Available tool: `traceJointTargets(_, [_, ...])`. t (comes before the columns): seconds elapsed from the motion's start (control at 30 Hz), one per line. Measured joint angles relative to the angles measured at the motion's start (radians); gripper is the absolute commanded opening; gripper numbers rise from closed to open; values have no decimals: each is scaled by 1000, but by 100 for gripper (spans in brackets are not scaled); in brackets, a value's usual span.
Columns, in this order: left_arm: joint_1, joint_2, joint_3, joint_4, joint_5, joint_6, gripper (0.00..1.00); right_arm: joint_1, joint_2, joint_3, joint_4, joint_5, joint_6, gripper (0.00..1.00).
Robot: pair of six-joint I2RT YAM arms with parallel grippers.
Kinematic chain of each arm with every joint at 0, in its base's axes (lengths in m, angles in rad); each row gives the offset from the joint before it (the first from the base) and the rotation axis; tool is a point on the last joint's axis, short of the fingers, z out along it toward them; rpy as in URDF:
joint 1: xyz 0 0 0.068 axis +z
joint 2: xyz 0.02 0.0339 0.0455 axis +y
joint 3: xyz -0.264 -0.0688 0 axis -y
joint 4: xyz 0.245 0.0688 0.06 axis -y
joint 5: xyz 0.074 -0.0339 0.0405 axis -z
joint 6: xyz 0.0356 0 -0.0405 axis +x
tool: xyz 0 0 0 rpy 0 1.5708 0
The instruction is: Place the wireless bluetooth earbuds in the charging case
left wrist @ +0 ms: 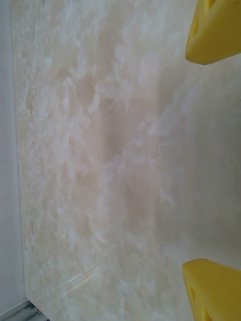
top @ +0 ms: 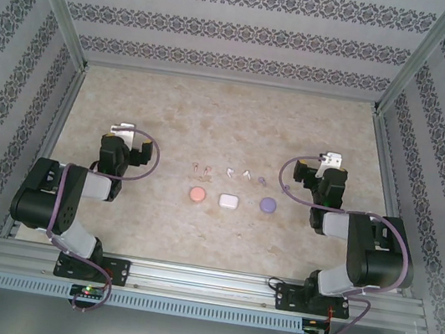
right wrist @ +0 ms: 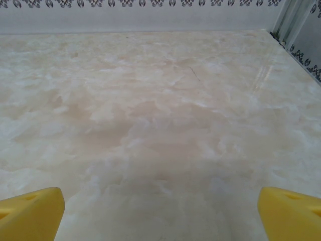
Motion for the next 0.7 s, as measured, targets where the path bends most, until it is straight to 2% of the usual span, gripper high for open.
traceJointTargets(0.33, [8, -6, 17, -63, 19, -4, 99, -11, -22, 5, -35, -18, 1, 98])
traceJointTargets(0.5, [8, -100, 149, -309, 0, -25, 99, -11, -183, 103, -270, 2, 38, 98])
traceJointTargets(0.63, [8, -182, 290, -520, 2, -100, 100, -11, -297, 206, -427, 7, 196, 98])
traceJointTargets(0.7, [8, -211, 359, -634, 10, -158, 100, -11, -340, 227, -472, -36, 278, 98])
